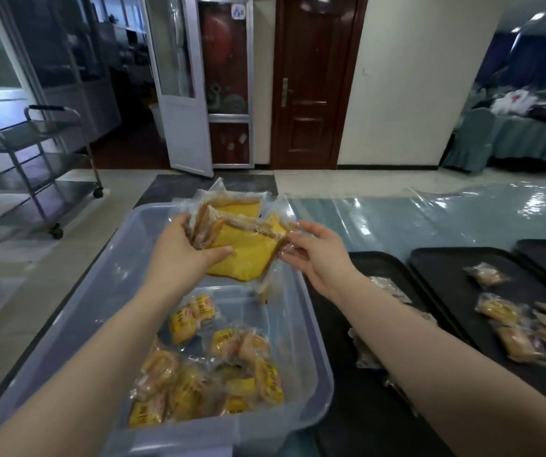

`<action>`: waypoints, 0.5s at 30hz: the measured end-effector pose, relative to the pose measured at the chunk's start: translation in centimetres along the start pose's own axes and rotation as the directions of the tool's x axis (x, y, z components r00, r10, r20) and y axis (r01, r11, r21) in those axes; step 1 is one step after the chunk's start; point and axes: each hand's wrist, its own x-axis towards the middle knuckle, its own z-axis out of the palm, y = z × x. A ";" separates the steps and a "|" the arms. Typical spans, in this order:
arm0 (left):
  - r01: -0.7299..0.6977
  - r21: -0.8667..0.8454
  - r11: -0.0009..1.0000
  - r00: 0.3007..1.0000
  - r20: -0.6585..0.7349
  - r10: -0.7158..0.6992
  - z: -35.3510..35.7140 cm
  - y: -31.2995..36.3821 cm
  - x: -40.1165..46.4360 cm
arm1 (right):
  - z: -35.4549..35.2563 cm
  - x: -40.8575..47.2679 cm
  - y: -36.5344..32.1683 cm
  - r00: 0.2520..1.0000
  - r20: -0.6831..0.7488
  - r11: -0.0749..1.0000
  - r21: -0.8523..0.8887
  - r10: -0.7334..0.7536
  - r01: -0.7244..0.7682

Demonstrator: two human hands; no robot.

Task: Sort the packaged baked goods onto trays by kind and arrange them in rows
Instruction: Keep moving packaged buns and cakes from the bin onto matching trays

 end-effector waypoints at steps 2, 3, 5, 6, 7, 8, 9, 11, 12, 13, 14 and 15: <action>-0.038 -0.035 0.999 0.999 0.028 0.039 2.5 2.4 -1.0 | -2.2 -0.7 -1.1 0.999 -0.010 0.995 0.084 -0.045 0.046; -0.058 -0.038 0.998 0.997 0.052 0.060 3.9 3.7 -1.4 | -3.5 -1.0 -1.6 0.998 -0.022 0.991 0.116 -0.062 0.064; -0.112 -0.021 0.993 0.988 0.103 0.114 7.1 6.4 -1.8 | -6.6 -1.5 -2.9 0.995 -0.033 0.976 0.194 -0.092 0.097; -0.142 -0.020 0.990 0.982 0.126 0.143 8.8 7.8 -1.9 | -8.4 -1.7 -3.7 0.993 -0.044 0.966 0.231 -0.112 0.119; -0.161 -0.026 0.987 0.975 0.149 0.164 10.8 9.0 -2.0 | -10.4 -1.8 -4.5 0.989 -0.058 0.955 0.257 -0.137 0.147; -0.175 -0.033 0.984 0.970 0.168 0.178 12.9 10.2 -2.1 | -12.6 -1.9 -5.3 0.985 -0.071 0.945 0.277 -0.158 0.172; -0.186 -0.039 0.982 0.965 0.179 0.191 15.2 11.3 -2.2 | -15.0 -1.9 -6.3 0.982 -0.084 0.938 0.292 -0.171 0.189; -0.185 -0.055 0.981 0.963 0.189 0.192 20.4 13.0 -2.5 | -20.1 -1.9 -8.1 0.980 -0.109 0.936 0.293 -0.168 0.193; -0.174 -0.066 0.983 0.963 0.199 0.184 23.2 13.6 -2.8 | -22.8 -1.9 -8.9 0.979 -0.122 0.939 0.285 -0.161 0.190; -0.161 -0.076 0.984 0.960 0.218 0.174 26.0 14.1 -3.2 | -25.6 -2.0 -9.5 0.978 -0.138 0.943 0.274 -0.155 0.189; -0.145 -0.084 0.986 0.957 0.242 0.162 28.8 14.5 -3.6 | -28.3 -2.2 -10.1 0.976 -0.155 0.947 0.259 -0.151 0.188; -0.130 -0.095 0.987 0.953 0.263 0.151 31.4 14.8 -4.1 | -30.9 -2.3 -10.5 0.974 -0.169 0.953 0.240 -0.148 0.186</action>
